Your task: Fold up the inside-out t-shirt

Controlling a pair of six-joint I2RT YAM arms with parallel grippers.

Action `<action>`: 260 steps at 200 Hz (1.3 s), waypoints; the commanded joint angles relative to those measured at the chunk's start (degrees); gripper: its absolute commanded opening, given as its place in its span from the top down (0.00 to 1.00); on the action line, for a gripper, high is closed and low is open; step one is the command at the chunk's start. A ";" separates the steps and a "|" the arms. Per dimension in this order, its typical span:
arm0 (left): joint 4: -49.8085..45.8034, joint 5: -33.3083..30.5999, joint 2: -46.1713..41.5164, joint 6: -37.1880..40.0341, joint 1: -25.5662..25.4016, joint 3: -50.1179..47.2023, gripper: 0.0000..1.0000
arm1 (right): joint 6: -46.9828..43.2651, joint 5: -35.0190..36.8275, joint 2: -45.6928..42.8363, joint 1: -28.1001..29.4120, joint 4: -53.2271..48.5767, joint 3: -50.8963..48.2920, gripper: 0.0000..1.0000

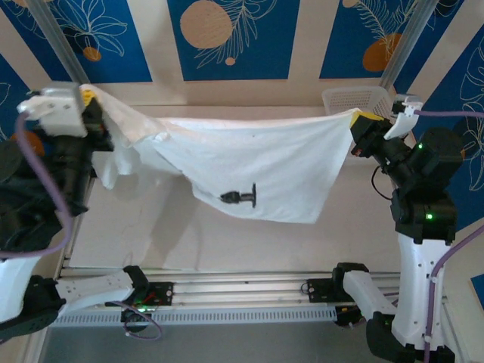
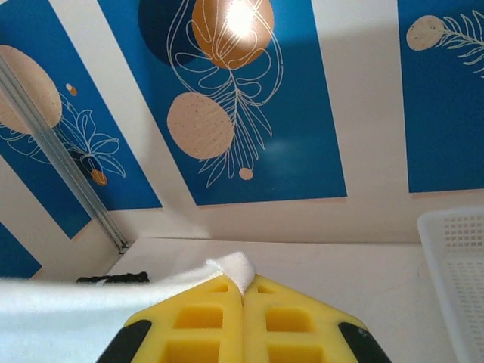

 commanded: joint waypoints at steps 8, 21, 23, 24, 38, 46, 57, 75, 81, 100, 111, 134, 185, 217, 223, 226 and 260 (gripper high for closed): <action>-10.84 9.89 8.69 -6.32 13.00 6.18 1.00 | -1.16 1.13 5.73 -0.36 0.11 -1.04 1.00; -14.99 17.89 13.49 -11.03 21.27 8.81 1.00 | -1.02 0.86 8.54 -0.39 2.19 -1.34 1.00; -15.21 18.74 14.22 -11.44 22.11 9.01 1.00 | -0.96 0.80 9.01 -0.37 2.59 -1.38 1.00; -15.31 19.14 14.53 -11.57 22.65 9.15 1.00 | -0.93 0.78 9.24 -0.41 2.78 -1.38 1.00; -16.08 24.09 18.81 -12.86 27.56 10.92 1.00 | -1.32 0.41 12.96 -0.45 4.37 -0.51 1.00; -15.92 26.43 20.67 -13.54 29.89 11.98 1.00 | -1.52 0.53 15.10 -0.52 5.02 0.19 1.00; -15.49 29.45 22.54 -14.09 32.54 13.14 1.00 | -1.87 0.42 17.81 -0.80 4.97 1.91 1.00; -14.32 33.05 23.51 -15.19 35.14 14.60 1.00 | -2.22 0.27 20.41 -1.15 4.43 4.36 1.00; -13.74 33.92 23.10 -15.36 35.51 14.48 1.00 | -2.20 0.14 20.53 -1.31 4.47 4.75 1.00; -11.43 36.33 20.40 -15.65 35.82 12.78 1.00 | -2.14 -0.29 19.60 -1.51 4.69 5.41 1.00; -9.36 37.83 17.65 -15.90 35.82 10.15 1.00 | -2.14 -0.63 18.53 -1.53 4.41 5.60 1.00; -5.18 38.85 10.45 -16.30 35.83 3.57 1.00 | -1.98 -1.03 15.05 -1.55 3.34 5.47 1.00; -0.23 43.07 -4.31 -18.84 35.84 -3.18 1.00 | -2.84 1.36 2.26 -1.57 -1.05 5.83 1.00; 2.72 45.64 -8.71 -20.68 35.82 -2.65 1.00 | -3.32 4.04 -4.15 -1.55 -3.11 9.00 1.00; 2.65 45.24 -8.57 -20.39 35.84 -1.79 1.00 | -3.35 4.35 -4.64 -1.52 -3.32 9.83 1.00; 2.41 44.82 -8.26 -20.26 35.83 -1.25 1.00 | -3.43 4.58 -4.82 -1.54 -3.41 10.22 1.00; -2.02 37.21 1.21 -16.58 35.80 6.89 1.00 | -5.00 6.95 -3.16 -1.59 -2.19 12.66 1.00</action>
